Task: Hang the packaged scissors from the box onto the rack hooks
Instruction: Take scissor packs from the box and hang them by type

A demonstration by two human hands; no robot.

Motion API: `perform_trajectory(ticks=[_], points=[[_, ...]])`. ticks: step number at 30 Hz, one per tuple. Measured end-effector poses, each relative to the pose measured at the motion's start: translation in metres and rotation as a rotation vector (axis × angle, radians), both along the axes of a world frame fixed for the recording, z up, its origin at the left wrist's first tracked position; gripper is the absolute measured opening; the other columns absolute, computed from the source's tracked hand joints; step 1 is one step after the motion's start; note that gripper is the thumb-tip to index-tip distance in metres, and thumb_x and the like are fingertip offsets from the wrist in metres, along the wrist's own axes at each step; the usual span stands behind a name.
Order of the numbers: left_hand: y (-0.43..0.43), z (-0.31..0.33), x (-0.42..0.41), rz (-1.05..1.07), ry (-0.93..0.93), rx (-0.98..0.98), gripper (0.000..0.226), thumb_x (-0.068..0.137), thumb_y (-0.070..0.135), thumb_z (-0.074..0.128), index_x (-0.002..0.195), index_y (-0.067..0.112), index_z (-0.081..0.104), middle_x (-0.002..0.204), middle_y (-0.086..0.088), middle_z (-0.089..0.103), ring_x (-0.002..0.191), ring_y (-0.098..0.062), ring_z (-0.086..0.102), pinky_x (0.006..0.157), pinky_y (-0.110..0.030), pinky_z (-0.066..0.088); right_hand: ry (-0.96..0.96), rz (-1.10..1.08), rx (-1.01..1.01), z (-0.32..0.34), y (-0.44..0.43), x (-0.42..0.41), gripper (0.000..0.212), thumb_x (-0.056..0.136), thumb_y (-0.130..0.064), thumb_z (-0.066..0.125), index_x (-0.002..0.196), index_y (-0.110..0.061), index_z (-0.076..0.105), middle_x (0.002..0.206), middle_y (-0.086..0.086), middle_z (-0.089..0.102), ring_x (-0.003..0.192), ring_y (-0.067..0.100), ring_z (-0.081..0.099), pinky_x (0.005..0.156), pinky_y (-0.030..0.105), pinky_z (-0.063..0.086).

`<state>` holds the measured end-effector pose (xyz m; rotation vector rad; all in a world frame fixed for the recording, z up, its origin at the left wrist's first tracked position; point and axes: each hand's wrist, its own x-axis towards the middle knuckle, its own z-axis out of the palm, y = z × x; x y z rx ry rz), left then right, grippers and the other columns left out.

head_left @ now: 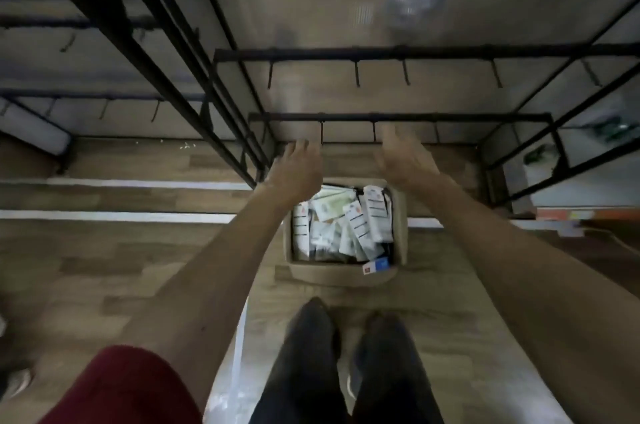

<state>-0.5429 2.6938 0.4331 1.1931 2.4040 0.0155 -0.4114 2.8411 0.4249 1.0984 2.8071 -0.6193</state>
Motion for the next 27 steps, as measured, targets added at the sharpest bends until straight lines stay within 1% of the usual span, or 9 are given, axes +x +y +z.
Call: perform_trajectory(ticks=[5,9,12,15,17,19,22,24,27], points=[[-0.010,-0.197,-0.001,-0.042,-0.043,-0.100,0.062,0.093,0.018,0.061,0.148,0.006,0.034,0.149,-0.018,0.036,0.140,-0.040,0.036,0.114,-0.050,0.028,-0.146,-0.044,-0.105,-0.194,-0.012,0.010,0.041,0.099,-0.021,0.047,0.134,-0.002,0.042,0.131,0.022,0.054,0.119,0.039,0.050,0.096,0.044,0.042],[-0.006,-0.334,-0.010,0.017,-0.075,-0.097,0.060,0.092,0.020,0.061,0.144,0.008,0.035,0.146,-0.015,0.033,0.133,-0.040,0.042,0.112,-0.055,0.035,-0.147,-0.095,-0.168,-0.327,-0.012,0.007,0.044,0.096,-0.027,0.050,0.134,-0.006,0.044,0.137,0.020,0.052,0.129,0.038,0.044,0.106,0.045,0.037],[0.004,-0.420,-0.019,0.125,-0.093,-0.146,0.073,0.091,0.031,0.071,0.143,0.005,0.028,0.146,-0.016,0.024,0.134,-0.045,0.035,0.110,-0.053,0.036,-0.161,-0.150,-0.179,-0.409,-0.004,0.001,0.053,0.092,-0.031,0.053,0.137,-0.006,0.041,0.137,0.019,0.051,0.130,0.039,0.043,0.105,0.045,0.035],[0.015,-0.493,-0.027,0.172,-0.050,-0.184,0.092,0.086,0.050,0.074,0.147,0.008,0.019,0.150,-0.015,0.013,0.141,-0.047,0.020,0.113,-0.061,0.030,-0.174,-0.175,-0.134,-0.475,0.008,-0.007,0.057,0.093,-0.038,0.055,0.138,-0.007,0.040,0.142,0.020,0.046,0.132,0.039,0.040,0.105,0.047,0.034],[0.022,-0.529,-0.028,0.217,-0.072,-0.149,0.098,0.085,0.059,0.071,0.149,0.013,0.014,0.154,-0.011,0.004,0.142,-0.050,0.015,0.111,-0.068,0.029,-0.173,-0.206,-0.094,-0.510,0.014,-0.013,0.057,0.095,-0.038,0.054,0.139,-0.005,0.039,0.144,0.021,0.042,0.137,0.039,0.035,0.108,0.049,0.032],[0.032,-0.555,-0.024,0.236,-0.047,-0.102,0.103,0.081,0.070,0.068,0.149,0.014,0.013,0.154,-0.009,0.005,0.139,-0.052,0.018,0.107,-0.066,0.035,-0.166,-0.251,-0.057,-0.540,0.016,-0.016,0.062,0.098,-0.037,0.051,0.145,-0.002,0.033,0.150,0.023,0.035,0.142,0.040,0.028,0.111,0.053,0.030],[0.044,-0.581,-0.012,0.302,0.047,-0.046,0.097,0.083,0.059,0.072,0.148,0.019,0.012,0.152,-0.005,0.010,0.135,-0.055,0.019,0.101,-0.069,0.037,-0.145,-0.330,-0.021,-0.564,0.015,-0.015,0.071,0.101,-0.038,0.049,0.152,0.000,0.019,0.155,0.026,0.024,0.143,0.042,0.024,0.110,0.055,0.032],[0.047,-0.581,0.000,0.303,0.085,-0.017,0.088,0.085,0.048,0.071,0.146,0.021,0.013,0.151,-0.003,0.015,0.133,-0.054,0.023,0.097,-0.069,0.040,-0.149,-0.426,-0.081,-0.560,0.016,-0.013,0.076,0.100,-0.039,0.051,0.152,0.001,0.014,0.154,0.026,0.022,0.142,0.044,0.026,0.108,0.055,0.034],[0.048,-0.569,0.004,0.158,0.014,-0.001,0.091,0.081,0.064,0.069,0.145,0.026,0.017,0.150,-0.001,0.011,0.133,-0.048,0.023,0.097,-0.065,0.042,-0.177,-0.488,-0.181,-0.555,0.017,-0.009,0.073,0.099,-0.043,0.049,0.148,0.001,0.017,0.153,0.028,0.026,0.140,0.045,0.026,0.111,0.057,0.029]])
